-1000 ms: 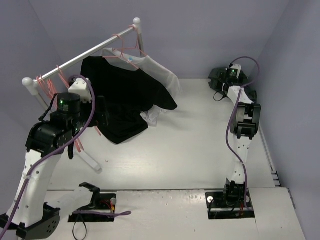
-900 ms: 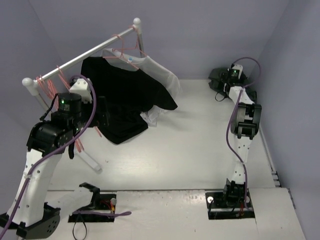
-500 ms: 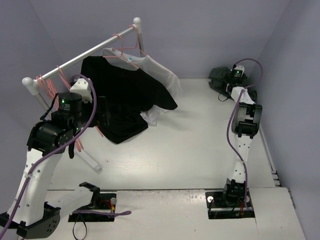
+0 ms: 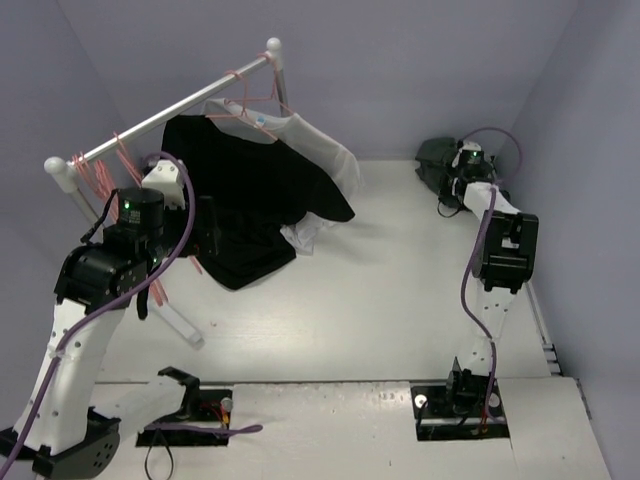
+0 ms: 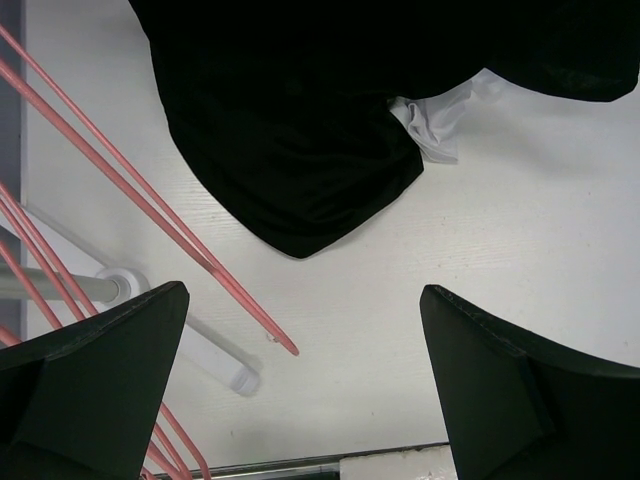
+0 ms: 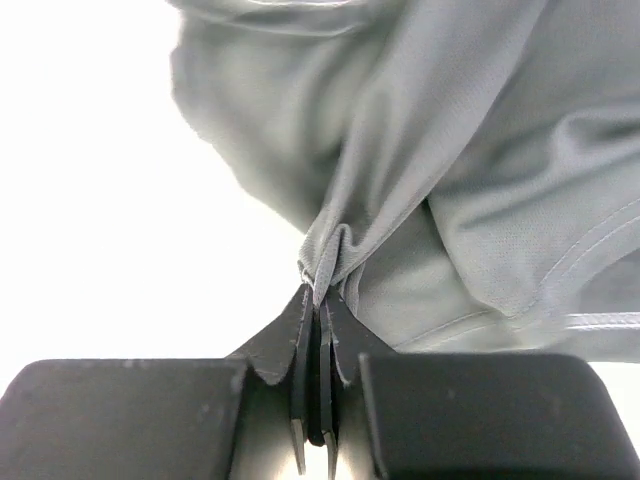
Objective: Place the t-shirt on the hanger
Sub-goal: Move the T-shirt to the center of the board.
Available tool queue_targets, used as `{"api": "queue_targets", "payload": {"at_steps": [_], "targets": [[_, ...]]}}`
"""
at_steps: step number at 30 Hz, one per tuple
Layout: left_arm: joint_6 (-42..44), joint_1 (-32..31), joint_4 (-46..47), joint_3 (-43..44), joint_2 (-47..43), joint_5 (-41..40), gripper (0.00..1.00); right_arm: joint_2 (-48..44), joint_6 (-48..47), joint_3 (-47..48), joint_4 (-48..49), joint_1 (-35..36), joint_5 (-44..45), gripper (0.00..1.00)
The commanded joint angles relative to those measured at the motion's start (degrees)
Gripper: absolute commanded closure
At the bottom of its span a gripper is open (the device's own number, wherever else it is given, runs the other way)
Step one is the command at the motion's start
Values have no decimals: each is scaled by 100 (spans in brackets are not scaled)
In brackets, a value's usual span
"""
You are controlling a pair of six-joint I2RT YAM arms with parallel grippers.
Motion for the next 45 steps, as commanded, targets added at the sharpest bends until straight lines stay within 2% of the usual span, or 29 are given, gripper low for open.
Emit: {"api": "queue_targets", "payload": {"at_steps": [1, 6, 10, 12, 15, 17, 20, 21, 22, 23, 26, 27, 31, 34, 35, 36, 39, 40, 45], "targets": [[4, -32, 408, 221, 97, 190, 3, -2211, -103, -757, 205, 653, -201, 100], [-186, -38, 621, 147, 59, 548, 3, -4231, 185, -2212, 71, 1226, -129, 100], [-252, -41, 734, 69, -20, 846, 3, -5738, 502, -3114, -186, 1609, -782, 100], [-247, -41, 751, 46, -44, 888, 3, -6381, 568, -3334, -595, 2125, -1107, 100], [-255, -41, 758, 72, -70, 951, 3, -7064, 958, -3756, -979, 2758, -1833, 100], [-261, -46, 755, 89, -70, 986, 3, -7384, 1310, -4030, -1029, 3455, -2164, 100], [-252, -49, 761, 83, -61, 1049, 3, -7481, 1718, -4435, -1092, 4406, -2203, 99], [-252, -49, 755, 62, -61, 1090, 3, -7437, 1807, -4550, -1133, 5066, -2095, 98], [-253, -49, 754, 45, -61, 1118, 3, -7364, 1846, -4590, -1163, 5326, -2050, 94], [-259, -49, 748, 39, -67, 1166, 3, -7237, 1811, -4567, -1247, 5617, -1996, 85], [-280, -49, 754, -10, -103, 1298, 3, -6788, 1572, -4263, -1676, 6139, -1716, 60], [-297, -49, 750, -39, -128, 1318, 3, -6746, 1526, -4190, -1787, 6202, -1506, 58], [-374, -49, 746, -233, -209, 1387, 3, -6904, 1532, -3962, -1974, 6009, 687, 50], [-426, -49, 746, -383, -254, 1466, 3, -6830, 1381, -3848, -2019, 5297, 1752, 47], [-436, -49, 746, -472, -254, 1530, 3, -6676, 1312, -3814, -2019, 4837, 1919, 46], [-444, -49, 746, -482, -254, 1537, 3, -6659, 1304, -3810, -2019, 4785, 1937, 46], [-559, -52, 746, -686, -167, 1798, 3, -5989, 993, -3537, -1893, 3622, 2094, 46], [-596, -61, 747, -730, -129, 1895, 3, -5709, 932, -3474, -1776, 3241, 1936, 46], [-595, -146, 745, -790, -106, 1897, 3, -4386, 777, -3044, -1127, 2336, 916, 48]]}}
